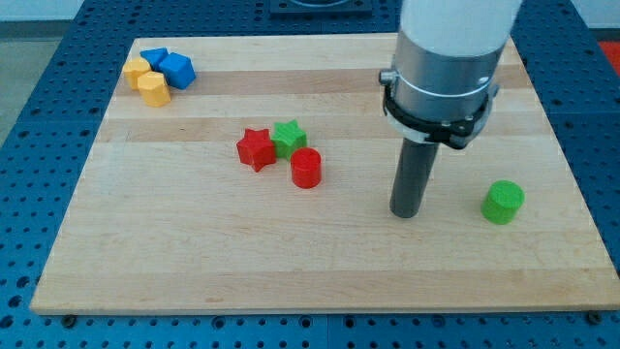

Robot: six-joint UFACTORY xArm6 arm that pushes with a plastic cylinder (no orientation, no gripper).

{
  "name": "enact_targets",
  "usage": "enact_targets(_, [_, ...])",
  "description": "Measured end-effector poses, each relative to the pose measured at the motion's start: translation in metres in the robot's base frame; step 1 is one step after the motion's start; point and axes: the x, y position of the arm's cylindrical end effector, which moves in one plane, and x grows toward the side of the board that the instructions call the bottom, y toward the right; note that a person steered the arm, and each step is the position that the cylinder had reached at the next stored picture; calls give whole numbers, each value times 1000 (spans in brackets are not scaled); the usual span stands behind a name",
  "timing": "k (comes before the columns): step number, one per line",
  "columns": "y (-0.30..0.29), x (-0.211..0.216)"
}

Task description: Push the green star to the green circle

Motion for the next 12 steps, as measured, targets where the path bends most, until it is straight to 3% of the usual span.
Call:
enact_targets(3, [-98, -46])
enact_targets(5, [-28, -129])
enact_targets(6, [-85, -144])
enact_targets(7, [-114, -134])
enact_targets(8, [-103, -92])
enact_targets(10, [-106, -87])
enact_targets(12, [-151, -96])
